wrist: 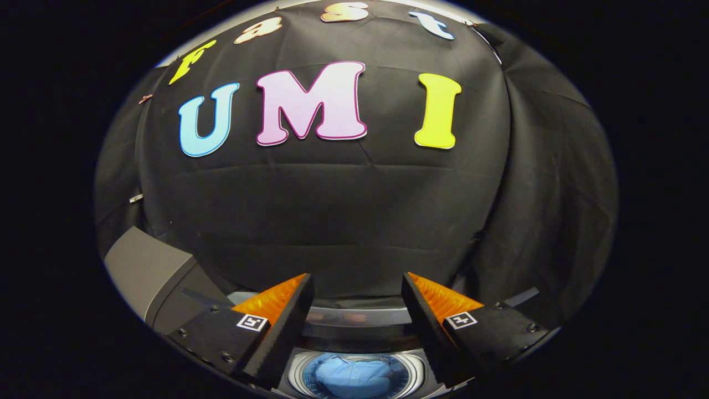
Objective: Put the clothes into the washing machine and then close the washing machine lid.
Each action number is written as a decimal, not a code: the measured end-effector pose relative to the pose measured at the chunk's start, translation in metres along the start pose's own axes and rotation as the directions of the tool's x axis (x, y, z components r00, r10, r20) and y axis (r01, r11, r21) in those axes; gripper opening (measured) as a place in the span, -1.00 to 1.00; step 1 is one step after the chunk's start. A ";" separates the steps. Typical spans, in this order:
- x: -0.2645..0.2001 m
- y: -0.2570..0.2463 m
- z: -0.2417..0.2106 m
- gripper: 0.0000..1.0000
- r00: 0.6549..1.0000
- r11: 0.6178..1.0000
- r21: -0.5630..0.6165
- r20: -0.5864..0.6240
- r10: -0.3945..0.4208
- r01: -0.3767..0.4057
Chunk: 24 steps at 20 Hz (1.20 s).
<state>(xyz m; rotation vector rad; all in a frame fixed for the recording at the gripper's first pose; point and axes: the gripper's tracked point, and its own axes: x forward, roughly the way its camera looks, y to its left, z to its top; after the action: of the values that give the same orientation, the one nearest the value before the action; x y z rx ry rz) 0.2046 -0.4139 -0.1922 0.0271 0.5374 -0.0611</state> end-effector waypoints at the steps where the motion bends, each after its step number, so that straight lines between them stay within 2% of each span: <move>1: -0.004 0.000 -0.003 1.00 1.000 1.000 -0.001 -0.002 -0.003 0.003; 5: -0.015 0.003 -0.012 1.00 1.000 1.000 -0.010 -0.022 -0.012 0.012; 8: -0.025 0.009 -0.025 0.99 0.999 1.000 -0.027 -0.048 0.015 -0.016; 10: -0.030 0.014 -0.057 0.98 0.993 0.997 -0.073 -0.116 0.025 -0.033; 11: -0.032 0.011 -0.082 0.96 0.982 0.990 -0.134 -0.189 0.009 -0.035; 12: -0.041 0.016 -0.113 0.94 0.969 0.983 -0.166 -0.246 0.030 -0.073; 15: -0.069 0.030 -0.144 0.96 0.964 0.963 -0.234 -0.256 0.069 -0.131; 17: -0.077 0.039 -0.145 0.97 0.970 0.964 -0.233 -0.229 0.076 -0.131; 20: -0.085 0.021 -0.128 0.97 0.982 0.982 -0.168 -0.177 0.061 -0.091; 22: -0.093 0.008 -0.102 0.97 0.993 0.994 -0.098 -0.113 0.047 -0.058; 24: -0.107 0.009 -0.057 0.97 0.998 0.998 -0.021 -0.023 0.052 -0.052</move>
<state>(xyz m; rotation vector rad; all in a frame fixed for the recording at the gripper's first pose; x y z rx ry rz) 0.0839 -0.3973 -0.1861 0.0210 0.5598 -0.0043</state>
